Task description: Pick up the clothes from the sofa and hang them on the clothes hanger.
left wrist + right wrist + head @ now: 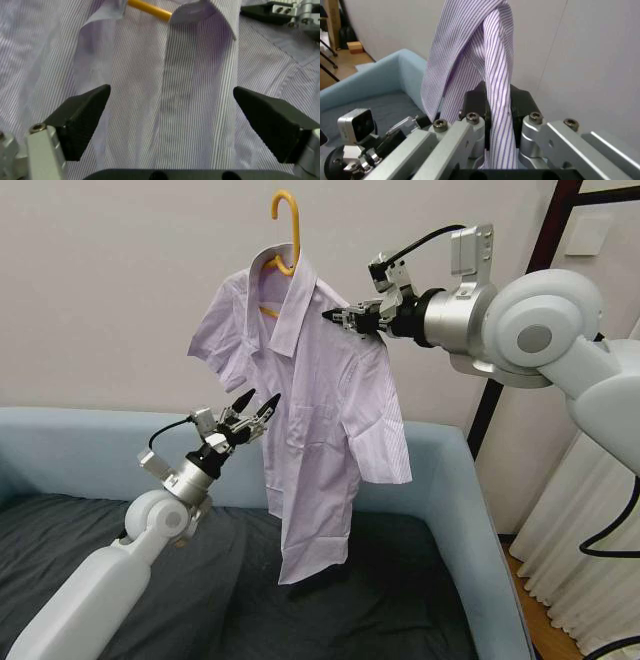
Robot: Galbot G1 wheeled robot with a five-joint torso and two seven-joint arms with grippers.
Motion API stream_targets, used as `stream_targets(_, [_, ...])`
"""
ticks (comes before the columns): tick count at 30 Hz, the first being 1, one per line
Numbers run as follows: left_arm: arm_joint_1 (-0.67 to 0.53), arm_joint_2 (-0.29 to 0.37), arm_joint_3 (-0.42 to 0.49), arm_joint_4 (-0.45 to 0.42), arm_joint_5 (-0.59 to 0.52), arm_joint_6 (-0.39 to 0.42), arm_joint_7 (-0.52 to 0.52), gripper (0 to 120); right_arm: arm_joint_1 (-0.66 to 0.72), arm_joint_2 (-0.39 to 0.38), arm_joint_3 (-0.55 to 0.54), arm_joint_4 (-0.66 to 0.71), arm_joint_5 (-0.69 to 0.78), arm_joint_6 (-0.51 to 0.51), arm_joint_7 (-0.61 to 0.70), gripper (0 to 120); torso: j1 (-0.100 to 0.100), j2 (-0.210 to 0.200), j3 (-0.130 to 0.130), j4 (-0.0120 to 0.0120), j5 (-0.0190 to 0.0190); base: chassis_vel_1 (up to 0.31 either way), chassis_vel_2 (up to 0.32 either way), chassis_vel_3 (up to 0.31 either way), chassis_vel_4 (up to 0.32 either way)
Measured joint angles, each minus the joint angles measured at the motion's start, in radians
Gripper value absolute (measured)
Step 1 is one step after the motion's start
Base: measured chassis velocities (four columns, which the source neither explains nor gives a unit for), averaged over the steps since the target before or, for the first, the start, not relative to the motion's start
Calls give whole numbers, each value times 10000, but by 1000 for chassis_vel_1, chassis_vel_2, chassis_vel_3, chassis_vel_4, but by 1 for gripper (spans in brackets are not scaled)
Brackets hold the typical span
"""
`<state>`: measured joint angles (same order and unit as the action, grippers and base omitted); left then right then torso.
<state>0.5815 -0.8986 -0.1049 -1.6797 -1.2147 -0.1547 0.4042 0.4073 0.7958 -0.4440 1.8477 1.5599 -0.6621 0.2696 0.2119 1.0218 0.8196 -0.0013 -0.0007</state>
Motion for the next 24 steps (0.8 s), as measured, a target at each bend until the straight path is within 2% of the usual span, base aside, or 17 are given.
stream_targets(2, [-166,-29,89,85,-26,-27,5,90,-14,-10,1,0,-12,0,1,7,-1,0,0,0,3,0,0,0,0])
stream_targets(6, [-828,-180,480,657,-150,-78,161,71,-116,-31,58,-2,-65,-7,3,7,-1,0,0,2,2,0,0,0,0])
stream_targets(7, [-828,-180,480,657,-150,-78,161,71,-116,-31,58,-2,-65,-7,3,7,-1,0,0,2,2,0,0,0,0])
stream_targets(11, [-1548,-427,878,1347,-235,-139,387,53,-208,13,107,0,-113,-18,-2,7,-1,0,0,3,2,0,0,0,0])
stream_targets(12, [-1548,-427,878,1347,-235,-139,387,53,-208,13,107,0,-113,-18,-2,7,-1,0,0,3,2,0,0,0,0])
stream_targets(15, [-1953,-662,1080,1796,-353,-263,618,41,-253,33,128,-12,-160,-20,-15,7,-1,0,0,-1,2,0,0,0,0])
stream_targets(17, [-2065,-750,1119,2012,-436,-316,935,32,-291,23,157,-23,-183,-22,-39,7,-1,0,0,0,3,0,0,0,0])
stream_targets(18, [-2065,-750,1119,2012,-436,-316,935,32,-291,23,157,-23,-183,-22,-39,7,-1,0,0,0,3,0,0,0,0])
stream_targets(21, [-2095,-785,1117,2218,-519,-337,1329,18,-317,-21,174,-64,-250,-23,-86,7,-1,0,0,3,1,0,0,0,0])
stream_targets(24, [-2141,-787,1104,2335,-532,-392,1451,10,-322,-34,189,-99,-284,-23,-107,7,-1,0,0,3,1,0,0,0,0])
